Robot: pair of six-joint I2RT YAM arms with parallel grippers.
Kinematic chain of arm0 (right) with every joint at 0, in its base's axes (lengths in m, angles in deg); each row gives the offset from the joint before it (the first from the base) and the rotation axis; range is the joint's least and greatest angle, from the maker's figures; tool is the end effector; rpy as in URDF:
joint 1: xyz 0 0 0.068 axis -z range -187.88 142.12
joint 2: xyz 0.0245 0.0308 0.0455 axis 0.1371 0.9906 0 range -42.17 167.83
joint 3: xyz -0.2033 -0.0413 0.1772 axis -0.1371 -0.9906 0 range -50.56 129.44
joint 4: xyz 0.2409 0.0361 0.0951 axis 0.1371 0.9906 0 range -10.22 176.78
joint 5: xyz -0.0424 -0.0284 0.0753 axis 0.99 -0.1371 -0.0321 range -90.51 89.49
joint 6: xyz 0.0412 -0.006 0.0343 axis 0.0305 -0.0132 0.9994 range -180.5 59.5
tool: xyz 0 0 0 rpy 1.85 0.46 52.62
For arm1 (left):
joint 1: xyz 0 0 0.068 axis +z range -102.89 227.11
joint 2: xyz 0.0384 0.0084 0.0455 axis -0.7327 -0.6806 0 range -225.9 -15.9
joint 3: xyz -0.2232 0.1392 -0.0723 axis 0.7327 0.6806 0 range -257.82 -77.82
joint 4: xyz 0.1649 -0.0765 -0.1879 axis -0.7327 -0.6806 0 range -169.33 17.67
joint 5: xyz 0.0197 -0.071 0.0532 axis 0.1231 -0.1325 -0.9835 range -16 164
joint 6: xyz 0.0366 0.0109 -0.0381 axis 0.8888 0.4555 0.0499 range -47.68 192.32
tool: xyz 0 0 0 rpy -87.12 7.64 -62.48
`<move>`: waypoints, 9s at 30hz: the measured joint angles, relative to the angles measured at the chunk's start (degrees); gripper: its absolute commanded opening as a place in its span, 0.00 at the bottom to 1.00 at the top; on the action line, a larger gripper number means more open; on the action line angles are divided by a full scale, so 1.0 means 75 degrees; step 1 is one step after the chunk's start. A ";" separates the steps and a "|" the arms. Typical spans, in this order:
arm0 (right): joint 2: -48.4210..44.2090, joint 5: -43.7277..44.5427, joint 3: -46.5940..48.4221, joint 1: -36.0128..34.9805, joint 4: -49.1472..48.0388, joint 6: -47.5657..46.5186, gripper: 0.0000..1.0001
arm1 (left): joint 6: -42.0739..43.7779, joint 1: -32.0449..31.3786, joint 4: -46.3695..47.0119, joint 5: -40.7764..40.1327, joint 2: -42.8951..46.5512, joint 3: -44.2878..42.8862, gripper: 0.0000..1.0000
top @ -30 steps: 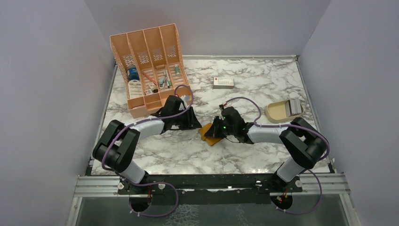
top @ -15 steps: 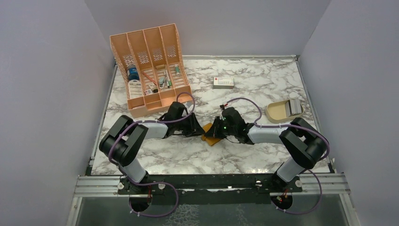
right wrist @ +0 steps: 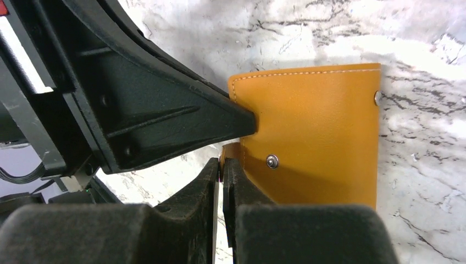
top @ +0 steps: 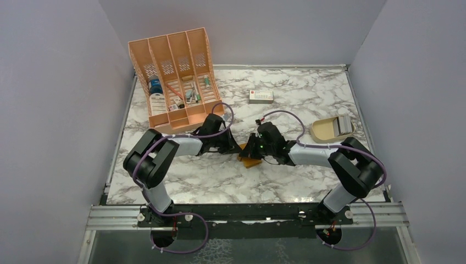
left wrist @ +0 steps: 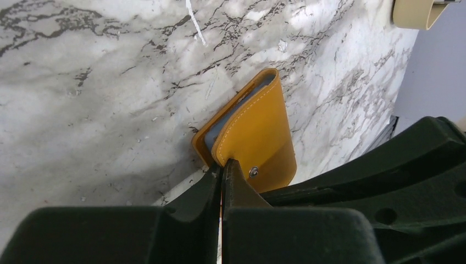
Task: Put the credit cards into the card holder
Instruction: Close the card holder at the center of the board.
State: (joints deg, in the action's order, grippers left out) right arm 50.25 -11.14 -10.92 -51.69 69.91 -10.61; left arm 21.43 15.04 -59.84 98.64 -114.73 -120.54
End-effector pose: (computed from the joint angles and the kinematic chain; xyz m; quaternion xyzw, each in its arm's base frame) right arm 0.2170 0.2172 0.1442 0.0115 0.9135 0.3482 0.2100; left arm 0.2666 -0.1846 0.1311 -0.0639 0.8997 -0.4018 0.1583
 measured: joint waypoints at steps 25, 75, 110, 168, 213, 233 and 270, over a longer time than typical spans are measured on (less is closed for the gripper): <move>-0.0385 0.0729 -0.0283 0.0224 0.0227 -0.0361 0.01 | 0.1416 -0.0207 -0.0807 -0.0615 -0.0032 -0.0606 0.00; 0.0370 0.0504 0.0431 0.0510 -0.0070 -0.1343 0.20 | 0.1320 -0.0289 -0.0982 -0.0047 -0.0070 -0.0571 0.24; 0.0379 0.0586 0.0854 0.0525 0.0764 -0.1763 0.09 | 0.1317 -0.0291 -0.1020 -0.0055 -0.0198 -0.0691 0.22; 0.0079 0.0982 0.0845 0.0542 0.0997 -0.2104 0.01 | 0.0924 0.0361 -0.0799 -0.0119 0.0041 -0.1137 0.37; 0.0090 0.1067 0.0956 0.0595 0.1323 -0.2098 0.01 | 0.1177 0.0111 -0.0414 0.0702 -0.1655 -0.2232 0.00; -0.0265 0.1320 0.0813 0.0606 0.1536 -0.1865 0.01 | 0.1355 0.0073 -0.0600 0.0612 -0.1655 -0.2337 0.00; -0.0335 0.1201 0.0399 0.0737 0.1224 -0.1425 0.01 | 0.1448 0.0041 -0.0839 0.0527 -0.1655 -0.2445 0.00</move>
State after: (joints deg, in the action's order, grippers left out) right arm 47.74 -2.14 -7.92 -46.16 79.09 -21.30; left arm 32.29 15.34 -66.14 102.60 -127.15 -138.88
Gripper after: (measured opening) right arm 0.012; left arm 0.018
